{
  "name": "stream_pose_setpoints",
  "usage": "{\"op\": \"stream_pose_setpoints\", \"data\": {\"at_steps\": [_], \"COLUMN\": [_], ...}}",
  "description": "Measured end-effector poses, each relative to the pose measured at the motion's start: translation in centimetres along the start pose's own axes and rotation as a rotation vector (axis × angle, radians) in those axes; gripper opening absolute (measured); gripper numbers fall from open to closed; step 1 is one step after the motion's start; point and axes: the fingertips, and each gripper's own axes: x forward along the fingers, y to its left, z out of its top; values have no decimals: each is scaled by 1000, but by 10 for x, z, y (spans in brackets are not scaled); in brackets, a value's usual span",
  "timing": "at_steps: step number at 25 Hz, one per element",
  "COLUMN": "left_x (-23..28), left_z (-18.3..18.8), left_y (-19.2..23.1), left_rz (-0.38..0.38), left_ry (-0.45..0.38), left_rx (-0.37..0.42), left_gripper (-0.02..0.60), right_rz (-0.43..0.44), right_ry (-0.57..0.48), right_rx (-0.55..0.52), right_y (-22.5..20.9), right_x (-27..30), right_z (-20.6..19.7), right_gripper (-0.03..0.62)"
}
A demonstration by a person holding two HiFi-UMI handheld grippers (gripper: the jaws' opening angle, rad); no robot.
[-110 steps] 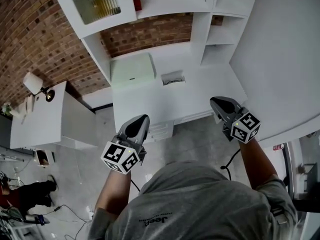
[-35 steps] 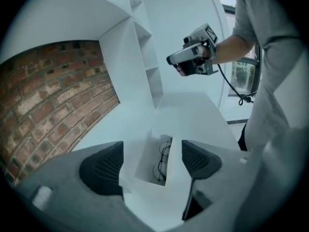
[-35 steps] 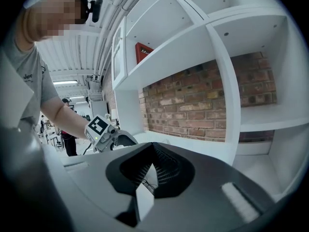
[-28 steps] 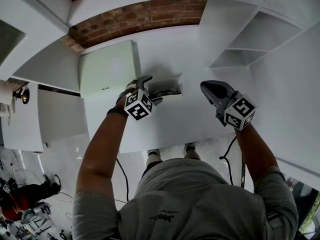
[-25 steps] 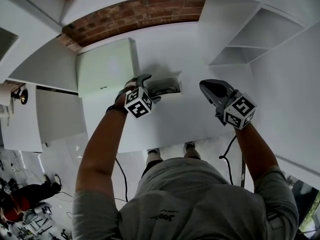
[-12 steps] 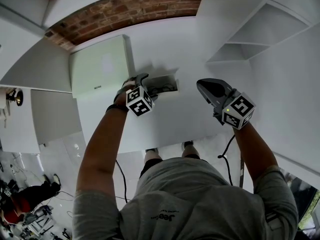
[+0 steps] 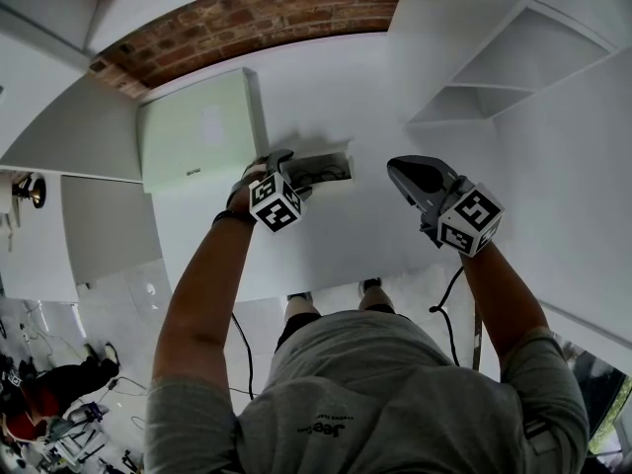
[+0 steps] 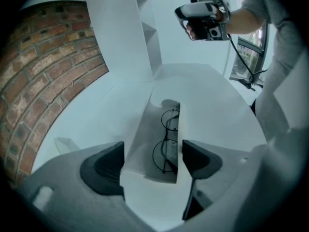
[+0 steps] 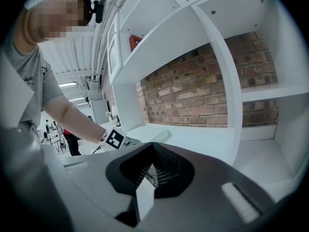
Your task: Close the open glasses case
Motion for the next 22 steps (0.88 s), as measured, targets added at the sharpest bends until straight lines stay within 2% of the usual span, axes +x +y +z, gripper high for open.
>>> {"op": "stream_pose_setpoints", "data": {"at_steps": [22], "left_x": [-6], "left_z": [-1], "left_y": [-12], "left_rz": [122], "left_ry": [-1], "left_rx": [-4], "left_gripper": [274], "right_rz": [17], "right_ry": [-1], "right_rx": [1], "right_y": [8], "right_x": [7], "right_z": [1], "right_gripper": [9]}}
